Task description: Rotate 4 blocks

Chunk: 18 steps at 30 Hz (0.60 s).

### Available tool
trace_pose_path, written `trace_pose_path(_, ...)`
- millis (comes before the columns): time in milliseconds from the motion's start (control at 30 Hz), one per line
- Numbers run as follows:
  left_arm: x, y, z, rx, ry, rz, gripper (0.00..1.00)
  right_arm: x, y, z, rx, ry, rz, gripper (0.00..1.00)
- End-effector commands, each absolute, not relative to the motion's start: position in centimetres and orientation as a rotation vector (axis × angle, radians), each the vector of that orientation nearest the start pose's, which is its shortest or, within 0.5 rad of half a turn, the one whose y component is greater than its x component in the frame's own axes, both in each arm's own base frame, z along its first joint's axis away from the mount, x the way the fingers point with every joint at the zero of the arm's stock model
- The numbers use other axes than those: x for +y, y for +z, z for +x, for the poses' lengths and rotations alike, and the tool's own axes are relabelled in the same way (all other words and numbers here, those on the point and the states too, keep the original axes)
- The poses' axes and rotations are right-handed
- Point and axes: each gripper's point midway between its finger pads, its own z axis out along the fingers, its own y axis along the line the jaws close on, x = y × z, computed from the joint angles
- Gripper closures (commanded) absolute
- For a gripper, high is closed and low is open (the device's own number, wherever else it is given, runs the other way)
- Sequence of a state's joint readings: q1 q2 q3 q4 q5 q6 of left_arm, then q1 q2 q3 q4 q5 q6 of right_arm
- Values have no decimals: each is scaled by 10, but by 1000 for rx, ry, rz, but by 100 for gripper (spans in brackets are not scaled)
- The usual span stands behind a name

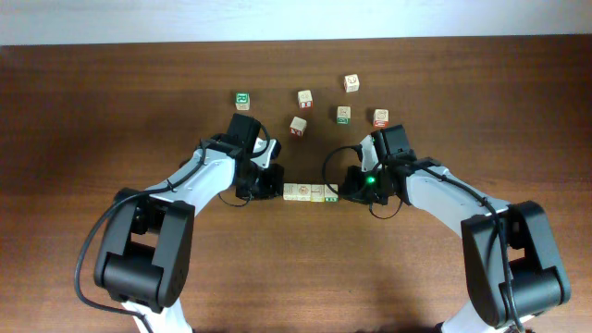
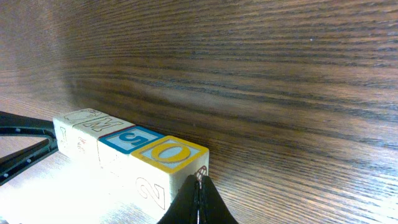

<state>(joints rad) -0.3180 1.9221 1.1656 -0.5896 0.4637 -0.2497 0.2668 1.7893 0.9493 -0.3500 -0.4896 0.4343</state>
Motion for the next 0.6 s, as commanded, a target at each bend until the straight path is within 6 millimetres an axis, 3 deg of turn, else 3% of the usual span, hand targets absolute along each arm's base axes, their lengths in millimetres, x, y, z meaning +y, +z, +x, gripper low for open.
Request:
trace_pose_path(0, -206, 32, 338, 2901, -853, 251, 100, 192, 34, 329, 2798, 929, 15, 95)
trace_pose_path(567, -206, 32, 338, 2902, -853, 251, 100, 196, 42, 330, 2772, 808, -36, 95)
